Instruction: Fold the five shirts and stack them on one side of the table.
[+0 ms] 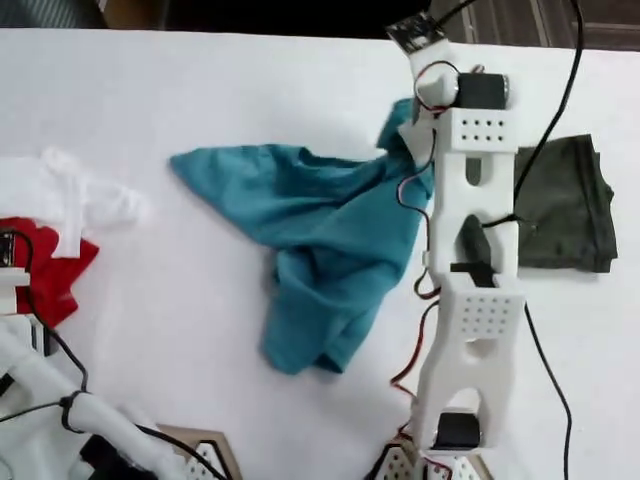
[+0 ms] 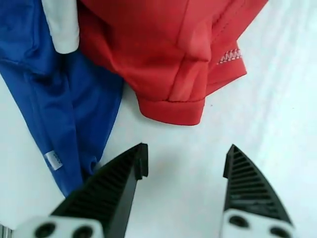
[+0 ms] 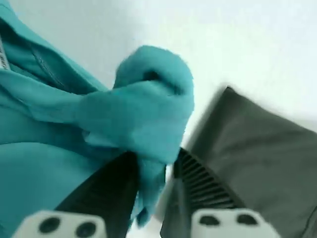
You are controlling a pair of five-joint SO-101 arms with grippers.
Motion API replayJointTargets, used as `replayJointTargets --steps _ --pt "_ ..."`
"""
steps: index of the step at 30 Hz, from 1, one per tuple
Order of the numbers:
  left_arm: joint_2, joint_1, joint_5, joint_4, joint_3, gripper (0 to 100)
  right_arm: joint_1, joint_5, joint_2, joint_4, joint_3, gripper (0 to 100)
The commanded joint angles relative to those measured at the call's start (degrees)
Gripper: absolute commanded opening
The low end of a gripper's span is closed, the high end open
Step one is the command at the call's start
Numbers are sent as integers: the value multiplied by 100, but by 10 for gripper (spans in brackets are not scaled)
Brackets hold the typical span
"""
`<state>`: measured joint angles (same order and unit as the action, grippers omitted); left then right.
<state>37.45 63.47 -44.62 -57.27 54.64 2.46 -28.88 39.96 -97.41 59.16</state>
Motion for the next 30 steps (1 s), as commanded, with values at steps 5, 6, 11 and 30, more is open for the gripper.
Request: replayJointTargets --steps 5,6,11,30 --pt "105 -1310 -18 -475 180 269 -778 9 -936 -66 -185 204" --pt "114 -1644 -9 -659 163 269 -919 35 -1138 -66 -290 193" --pt "141 -3622 0 -1301 154 269 -1473 26 -2360 -75 -1908 165" --pt "-431 -8677 1679 -1380 -321 272 -2853 -589 -4523 -31 -5424 163"
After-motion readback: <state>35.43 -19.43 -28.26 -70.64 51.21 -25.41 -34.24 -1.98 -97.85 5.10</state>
